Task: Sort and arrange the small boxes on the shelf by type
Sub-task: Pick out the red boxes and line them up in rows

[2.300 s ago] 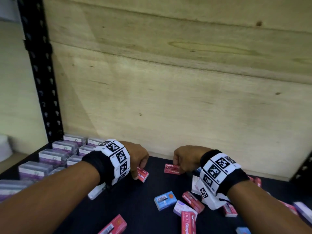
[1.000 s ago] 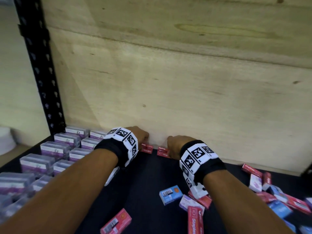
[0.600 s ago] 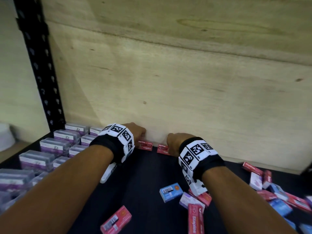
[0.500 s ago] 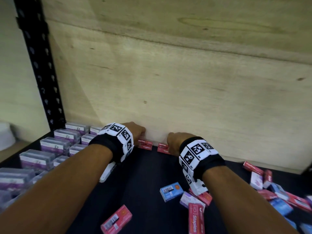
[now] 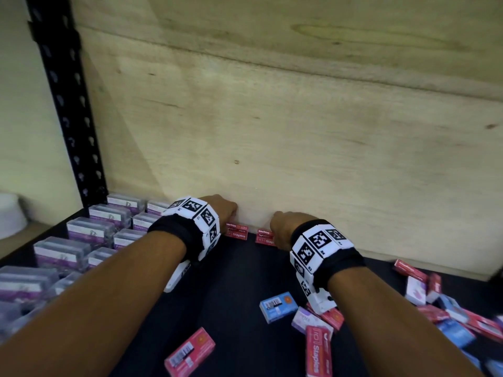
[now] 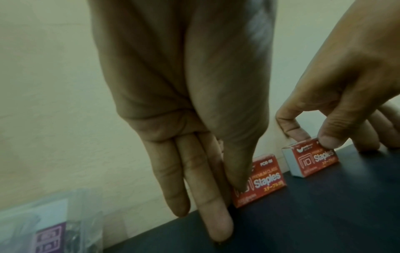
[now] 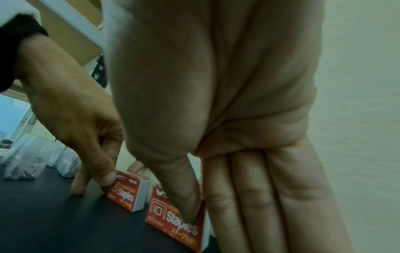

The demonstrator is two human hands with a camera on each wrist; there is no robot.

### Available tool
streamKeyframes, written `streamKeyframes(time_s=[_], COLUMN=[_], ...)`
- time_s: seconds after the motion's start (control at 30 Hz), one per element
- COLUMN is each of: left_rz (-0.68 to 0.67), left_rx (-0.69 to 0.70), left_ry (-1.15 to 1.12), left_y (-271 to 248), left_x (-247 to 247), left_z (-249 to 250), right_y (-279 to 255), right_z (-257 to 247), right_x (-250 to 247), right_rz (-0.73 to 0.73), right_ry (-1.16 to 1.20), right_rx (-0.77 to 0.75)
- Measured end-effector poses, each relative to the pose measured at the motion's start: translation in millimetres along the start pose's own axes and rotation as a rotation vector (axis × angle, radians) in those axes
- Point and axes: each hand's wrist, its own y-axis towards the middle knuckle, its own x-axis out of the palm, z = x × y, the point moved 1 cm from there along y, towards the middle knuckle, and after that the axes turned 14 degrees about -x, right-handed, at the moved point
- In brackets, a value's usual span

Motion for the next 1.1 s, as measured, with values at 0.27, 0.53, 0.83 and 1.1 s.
streamKeyframes(time_s=[0.27, 0.53, 0.83, 1.1], left_rz=[0.012, 0.017, -0.102, -0.325], left_rx=[0.005, -0.056, -0.052, 0.054], left_ry=[0.029, 0.029, -0.046, 0.023], left_y=[-8, -18, -60, -112], left_x=[-5, -2, -21, -27], left_z=[4, 4, 16, 23], right_y=[-7, -21, -55, -86], right_z=[0, 5, 23, 25], right_x=[-2, -2, 2, 20], right_rz=[0.036, 0.055, -0.035, -0.027], right_ry=[0.033, 0.18, 0.389, 0.363], right_rx=[-0.002, 0.062, 0.051, -0.032])
